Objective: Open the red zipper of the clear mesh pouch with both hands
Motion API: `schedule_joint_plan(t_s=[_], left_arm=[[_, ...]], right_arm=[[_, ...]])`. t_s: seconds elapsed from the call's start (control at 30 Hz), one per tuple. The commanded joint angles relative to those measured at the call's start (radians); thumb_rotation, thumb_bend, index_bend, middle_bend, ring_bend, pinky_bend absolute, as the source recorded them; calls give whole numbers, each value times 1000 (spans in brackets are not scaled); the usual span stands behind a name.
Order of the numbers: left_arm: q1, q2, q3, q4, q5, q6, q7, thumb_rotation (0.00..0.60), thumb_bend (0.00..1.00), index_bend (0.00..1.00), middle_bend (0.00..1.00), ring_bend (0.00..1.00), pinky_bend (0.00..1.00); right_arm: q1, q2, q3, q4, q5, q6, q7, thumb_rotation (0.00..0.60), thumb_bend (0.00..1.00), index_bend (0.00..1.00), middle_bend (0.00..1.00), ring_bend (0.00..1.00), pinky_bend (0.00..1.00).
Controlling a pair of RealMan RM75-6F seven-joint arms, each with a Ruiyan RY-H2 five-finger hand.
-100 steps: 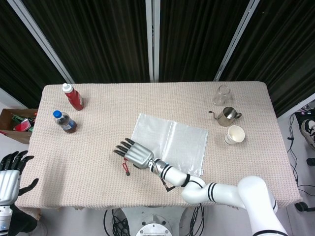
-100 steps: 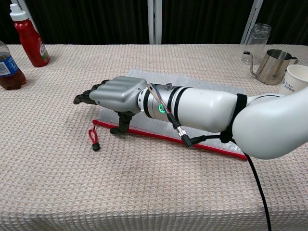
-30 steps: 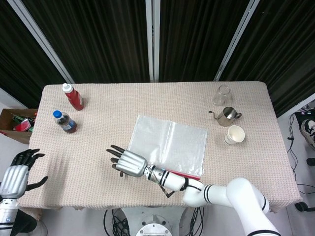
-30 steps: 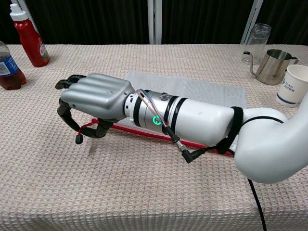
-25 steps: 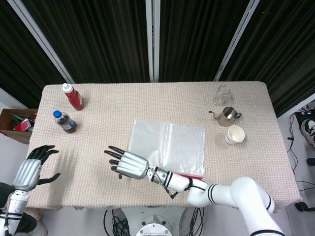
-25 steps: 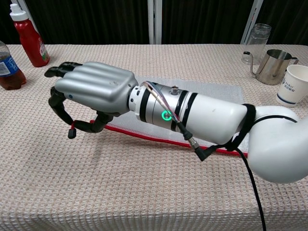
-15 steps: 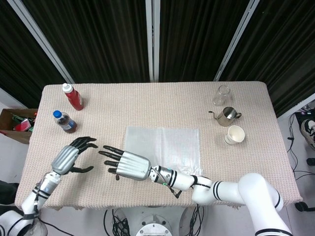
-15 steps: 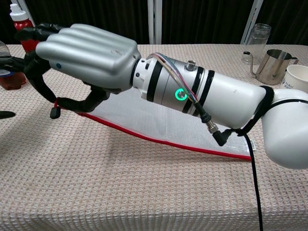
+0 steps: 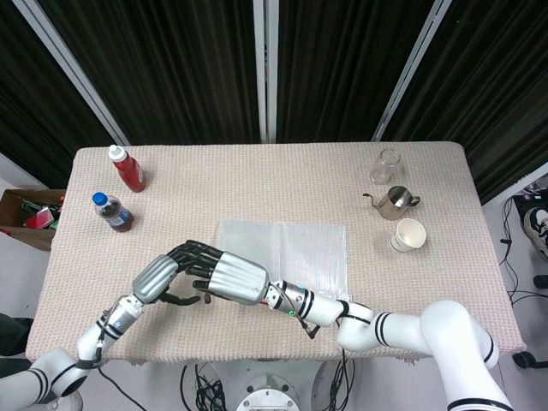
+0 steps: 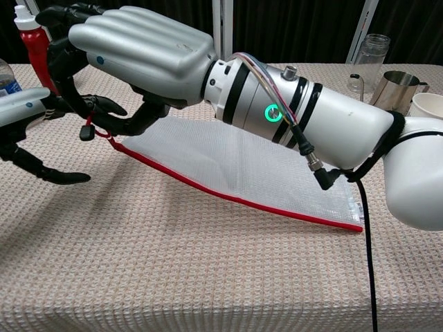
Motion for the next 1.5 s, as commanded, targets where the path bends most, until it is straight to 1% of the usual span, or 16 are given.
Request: schedule_joint_plan(t_s=[0.03, 0.17, 0.57, 0.87, 1.03, 1.17, 1.5], left_arm=[[-18, -51, -8, 40, 3, 42, -33, 600, 161, 377, 144, 103, 135], [-43, -101, -10, 84, 9, 70, -68, 600, 161, 408, 143, 104, 135], [-107, -172, 12, 150, -2, 53, -128, 600, 166, 490, 144, 104, 135], [-118, -195, 31, 190, -21, 61, -178, 600, 210, 513, 144, 104, 135], [-117, -202, 41, 204, -32, 68, -212, 600, 214, 513, 144, 104, 135], [-120, -202, 51, 212, -31, 78, -239, 600, 227, 532, 144, 104, 135], [-128, -213, 63, 235, -43, 74, -260, 600, 250, 553, 144, 104, 135]], right_arm=[[0, 1, 0, 1, 2, -2, 3, 600, 477, 924, 296, 0, 0], [-1, 2, 1, 5, 8, -4, 12, 600, 477, 924, 296, 0, 0], [-4, 3, 6, 17, 17, 1, 36, 600, 477, 924, 296, 0, 0], [-1, 0, 5, 28, 18, 1, 47, 600, 477, 924, 296, 0, 0], [0, -5, 3, 39, 14, 5, 52, 600, 477, 924, 296, 0, 0], [1, -11, 3, 50, 13, 10, 57, 600, 477, 924, 296, 0, 0], [4, -15, 3, 64, 12, 17, 67, 600, 477, 924, 295, 0, 0]])
